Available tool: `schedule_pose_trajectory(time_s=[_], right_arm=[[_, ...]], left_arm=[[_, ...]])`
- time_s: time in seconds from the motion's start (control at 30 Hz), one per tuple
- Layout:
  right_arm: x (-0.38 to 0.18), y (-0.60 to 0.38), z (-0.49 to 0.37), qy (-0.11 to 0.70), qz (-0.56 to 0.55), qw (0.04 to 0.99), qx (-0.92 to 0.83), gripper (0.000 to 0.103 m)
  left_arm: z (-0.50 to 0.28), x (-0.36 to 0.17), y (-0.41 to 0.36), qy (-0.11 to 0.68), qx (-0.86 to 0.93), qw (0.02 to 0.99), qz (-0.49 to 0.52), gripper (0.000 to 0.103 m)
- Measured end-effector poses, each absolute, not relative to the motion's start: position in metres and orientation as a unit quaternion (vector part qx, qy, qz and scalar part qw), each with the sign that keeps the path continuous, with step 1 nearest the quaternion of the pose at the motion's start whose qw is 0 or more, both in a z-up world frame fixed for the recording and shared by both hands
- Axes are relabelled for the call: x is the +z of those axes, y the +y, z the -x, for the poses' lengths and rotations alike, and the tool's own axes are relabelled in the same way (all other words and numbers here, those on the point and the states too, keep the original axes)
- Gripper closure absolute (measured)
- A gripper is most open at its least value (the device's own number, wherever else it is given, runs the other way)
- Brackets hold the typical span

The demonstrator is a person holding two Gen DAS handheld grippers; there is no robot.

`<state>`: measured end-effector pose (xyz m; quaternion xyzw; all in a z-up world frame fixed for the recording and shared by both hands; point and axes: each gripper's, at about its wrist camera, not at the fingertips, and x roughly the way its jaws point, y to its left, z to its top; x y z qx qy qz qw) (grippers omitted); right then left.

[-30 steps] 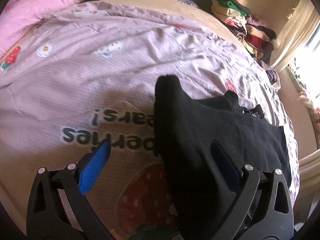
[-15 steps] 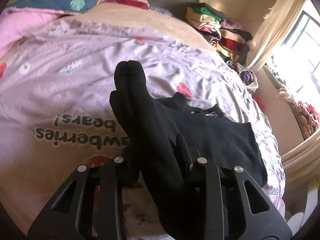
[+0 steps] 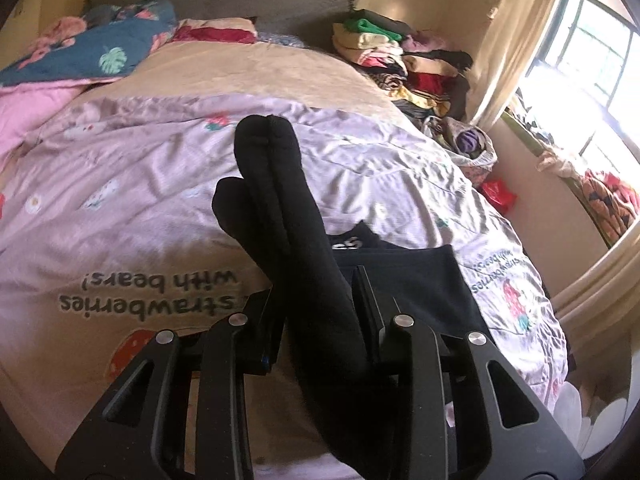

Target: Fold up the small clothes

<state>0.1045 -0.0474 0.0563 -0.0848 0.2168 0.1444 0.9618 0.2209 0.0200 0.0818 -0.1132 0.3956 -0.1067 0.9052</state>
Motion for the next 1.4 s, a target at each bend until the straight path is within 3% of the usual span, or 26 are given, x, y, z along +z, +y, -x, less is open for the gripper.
schedule_pose_trajectory(time_s=[0.73,1.4], right_arm=[[0.039,-0.120,-0.114,0.275,-0.009,0.957,0.094,0.095],[0.028,-0.142,-0.117,0.320,-0.070,0.941,0.089,0.095]], left_arm=[[-0.244,0.072,-0.092,0.439,-0.140,0.887,0.033,0.079],[-0.254,0.054,-0.126,0.460,-0.147,0.876,0.018,0.079]])
